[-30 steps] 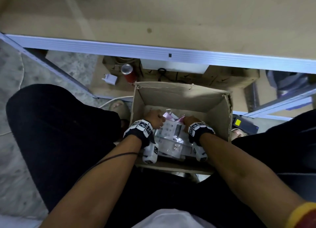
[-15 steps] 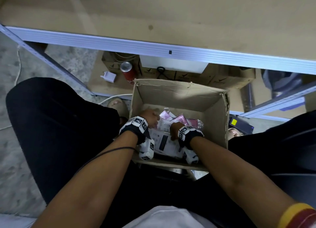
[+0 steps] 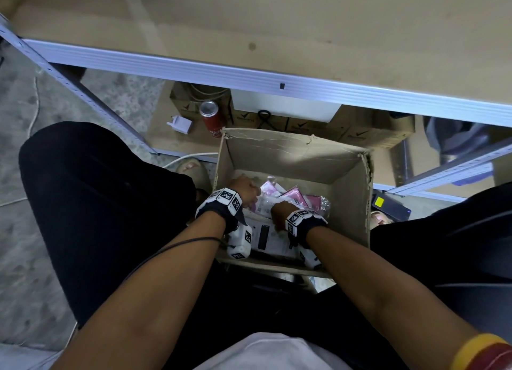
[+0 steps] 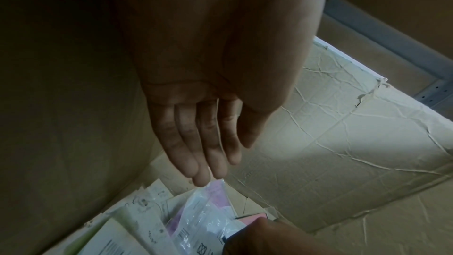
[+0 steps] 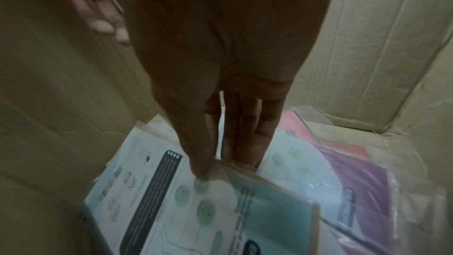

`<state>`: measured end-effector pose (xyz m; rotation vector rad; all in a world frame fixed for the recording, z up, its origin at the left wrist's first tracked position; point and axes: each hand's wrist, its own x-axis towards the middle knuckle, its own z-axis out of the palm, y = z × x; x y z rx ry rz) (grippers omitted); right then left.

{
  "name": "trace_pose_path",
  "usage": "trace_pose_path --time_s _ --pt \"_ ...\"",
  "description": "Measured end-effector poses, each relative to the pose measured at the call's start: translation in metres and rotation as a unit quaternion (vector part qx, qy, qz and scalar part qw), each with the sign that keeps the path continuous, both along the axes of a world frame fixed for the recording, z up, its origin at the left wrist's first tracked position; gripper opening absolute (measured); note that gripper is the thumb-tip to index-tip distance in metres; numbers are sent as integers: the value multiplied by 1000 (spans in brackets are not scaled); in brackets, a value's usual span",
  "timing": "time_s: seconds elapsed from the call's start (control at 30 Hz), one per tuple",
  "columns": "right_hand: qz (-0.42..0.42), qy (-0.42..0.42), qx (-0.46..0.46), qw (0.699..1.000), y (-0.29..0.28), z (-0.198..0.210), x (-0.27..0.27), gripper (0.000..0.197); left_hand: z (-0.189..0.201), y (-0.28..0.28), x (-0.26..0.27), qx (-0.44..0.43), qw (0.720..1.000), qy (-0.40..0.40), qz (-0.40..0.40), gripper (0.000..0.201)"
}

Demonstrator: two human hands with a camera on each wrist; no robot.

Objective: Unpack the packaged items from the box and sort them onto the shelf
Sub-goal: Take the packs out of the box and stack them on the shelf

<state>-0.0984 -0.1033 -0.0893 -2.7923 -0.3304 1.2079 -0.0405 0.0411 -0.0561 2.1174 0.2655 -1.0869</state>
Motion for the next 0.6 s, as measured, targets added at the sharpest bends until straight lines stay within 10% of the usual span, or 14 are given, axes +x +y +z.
trace_pose_path --time_s 0.6 --pt "80 -3 -31 996 1 6 -6 32 6 1 -1 -2 1000 6 10 27"
